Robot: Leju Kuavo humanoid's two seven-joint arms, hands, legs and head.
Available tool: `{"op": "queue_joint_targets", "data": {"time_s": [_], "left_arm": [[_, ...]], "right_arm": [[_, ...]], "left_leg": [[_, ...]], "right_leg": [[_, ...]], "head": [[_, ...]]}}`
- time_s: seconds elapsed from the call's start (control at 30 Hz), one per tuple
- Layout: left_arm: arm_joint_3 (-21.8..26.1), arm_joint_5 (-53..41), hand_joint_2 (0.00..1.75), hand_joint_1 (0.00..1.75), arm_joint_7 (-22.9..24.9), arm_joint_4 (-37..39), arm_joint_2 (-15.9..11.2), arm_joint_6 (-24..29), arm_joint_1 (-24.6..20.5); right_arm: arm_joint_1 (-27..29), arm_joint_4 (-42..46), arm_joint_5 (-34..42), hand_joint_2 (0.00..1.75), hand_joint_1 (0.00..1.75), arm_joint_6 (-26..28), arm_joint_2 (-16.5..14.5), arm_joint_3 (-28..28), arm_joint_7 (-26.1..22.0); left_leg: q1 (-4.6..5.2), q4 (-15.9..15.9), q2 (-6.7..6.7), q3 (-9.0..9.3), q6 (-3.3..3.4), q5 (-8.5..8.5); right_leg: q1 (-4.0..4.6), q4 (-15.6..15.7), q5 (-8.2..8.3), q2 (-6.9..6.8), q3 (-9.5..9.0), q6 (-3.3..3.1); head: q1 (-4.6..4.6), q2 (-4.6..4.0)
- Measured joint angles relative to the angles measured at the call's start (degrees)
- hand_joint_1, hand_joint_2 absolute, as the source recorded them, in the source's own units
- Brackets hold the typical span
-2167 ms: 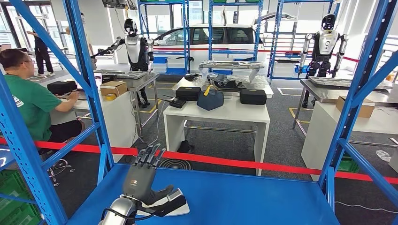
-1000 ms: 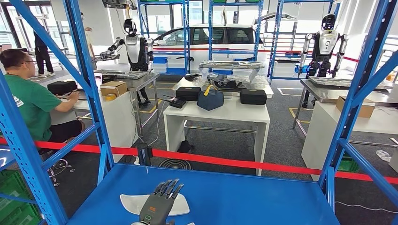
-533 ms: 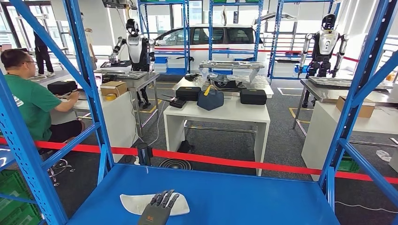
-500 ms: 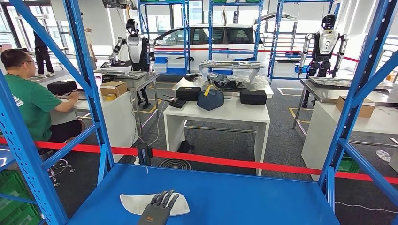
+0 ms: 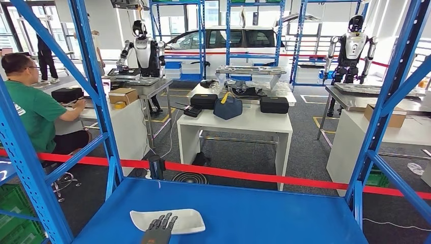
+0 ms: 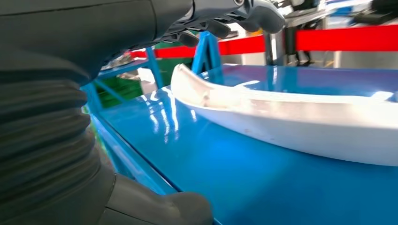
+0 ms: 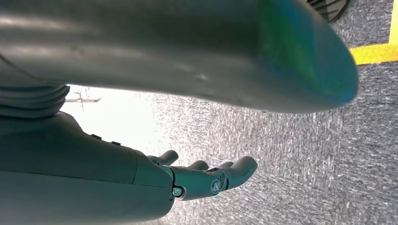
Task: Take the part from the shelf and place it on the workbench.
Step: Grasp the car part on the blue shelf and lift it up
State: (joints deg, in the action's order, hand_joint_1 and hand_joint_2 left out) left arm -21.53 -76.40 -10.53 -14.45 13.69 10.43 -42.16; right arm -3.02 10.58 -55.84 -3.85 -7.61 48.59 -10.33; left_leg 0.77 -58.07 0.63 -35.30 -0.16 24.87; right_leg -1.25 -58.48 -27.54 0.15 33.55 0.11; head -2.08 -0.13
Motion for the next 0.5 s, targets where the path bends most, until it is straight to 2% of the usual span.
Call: {"op": "queue_joint_targets", "data": {"time_s": [0.2, 0.37, 0.5], "left_arm": [[1.1, 0.3, 1.75, 0.00, 3.5, 0.0, -0.8, 2.6, 0.0], [2.3, 1.3, 1.75, 0.00, 3.0, 0.0, -1.4, 6.7, 0.2], [2.9, 1.7, 1.75, 0.00, 2.7, 0.0, -1.7, 7.2, 0.2]], "right_arm": [[0.1, 0.0, -0.7, 0.00, 0.00, -0.1, -0.2, 0.4, 0.2], [0.1, 0.0, -1.5, 0.00, 0.00, -0.4, -0.3, 0.4, 0.5], [0.1, 0.0, -1.7, 0.00, 0.00, -0.4, -0.4, 0.4, 0.5]], "left_leg": [[0.00, 0.0, 0.00, 0.00, 0.00, 0.00], [0.00, 0.0, 0.00, 0.00, 0.00, 0.00], [0.00, 0.0, 0.00, 0.00, 0.00, 0.00]], "right_leg": [[0.00, 0.0, 0.00, 0.00, 0.00, 0.00], [0.00, 0.0, 0.00, 0.00, 0.00, 0.00], [0.00, 0.0, 0.00, 0.00, 0.00, 0.00]], "head": [[0.00, 0.00], [0.00, 0.00], [0.00, 0.00]]}}
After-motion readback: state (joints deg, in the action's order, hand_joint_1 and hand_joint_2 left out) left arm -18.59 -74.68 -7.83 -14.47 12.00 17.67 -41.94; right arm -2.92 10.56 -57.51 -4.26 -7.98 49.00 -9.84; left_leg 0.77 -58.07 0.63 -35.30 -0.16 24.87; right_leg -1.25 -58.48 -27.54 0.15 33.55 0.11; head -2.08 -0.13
